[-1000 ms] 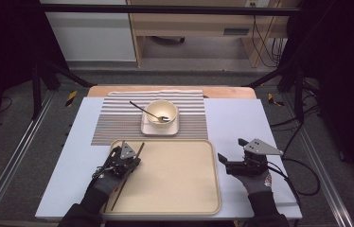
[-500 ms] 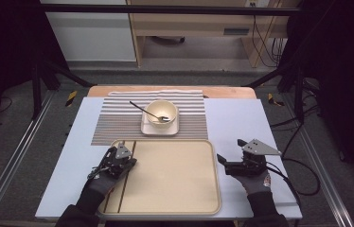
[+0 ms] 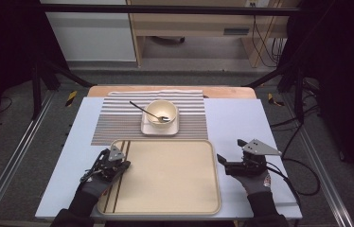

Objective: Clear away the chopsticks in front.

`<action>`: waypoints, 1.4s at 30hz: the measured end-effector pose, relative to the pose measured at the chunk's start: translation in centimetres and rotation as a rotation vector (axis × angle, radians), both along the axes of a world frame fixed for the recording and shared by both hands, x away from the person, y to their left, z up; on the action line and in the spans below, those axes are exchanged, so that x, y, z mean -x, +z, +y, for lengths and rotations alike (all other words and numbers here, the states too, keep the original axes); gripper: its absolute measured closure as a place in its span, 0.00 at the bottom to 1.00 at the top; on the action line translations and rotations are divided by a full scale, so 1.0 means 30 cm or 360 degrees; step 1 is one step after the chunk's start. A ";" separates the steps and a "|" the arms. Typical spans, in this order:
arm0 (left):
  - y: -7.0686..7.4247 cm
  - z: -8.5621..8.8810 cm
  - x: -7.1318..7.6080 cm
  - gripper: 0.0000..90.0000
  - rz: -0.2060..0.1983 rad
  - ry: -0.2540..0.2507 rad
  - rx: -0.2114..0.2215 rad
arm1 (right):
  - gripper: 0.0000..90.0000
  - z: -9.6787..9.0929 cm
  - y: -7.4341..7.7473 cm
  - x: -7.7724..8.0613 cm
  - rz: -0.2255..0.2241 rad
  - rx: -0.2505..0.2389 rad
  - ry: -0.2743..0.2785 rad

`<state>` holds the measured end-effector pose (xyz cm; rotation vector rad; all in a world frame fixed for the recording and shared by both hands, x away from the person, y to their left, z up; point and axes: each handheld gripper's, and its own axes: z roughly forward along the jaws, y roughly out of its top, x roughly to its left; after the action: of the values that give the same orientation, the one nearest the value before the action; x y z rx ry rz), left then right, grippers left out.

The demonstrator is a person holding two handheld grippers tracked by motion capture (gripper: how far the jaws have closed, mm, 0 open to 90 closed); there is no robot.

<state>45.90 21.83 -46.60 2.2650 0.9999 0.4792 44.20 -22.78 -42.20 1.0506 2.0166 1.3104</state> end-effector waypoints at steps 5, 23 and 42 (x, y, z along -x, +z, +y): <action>0.002 0.013 0.002 0.99 0.0004 0.0005 0.0003 | 0.07 0.000 0.000 0.000 0.0000 -0.0001 0.0001; 0.017 0.025 0.002 0.99 -0.0034 0.0028 0.0014 | 0.07 0.002 -0.002 -0.001 0.0002 0.0005 0.0001; 0.133 0.014 0.021 0.69 -0.0260 0.0079 0.0256 | 0.07 0.002 -0.003 -0.003 0.0006 0.0008 -0.0007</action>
<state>45.28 22.25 -42.61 2.0282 0.9771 0.5739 44.28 -22.72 -42.28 1.0554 2.0182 1.3017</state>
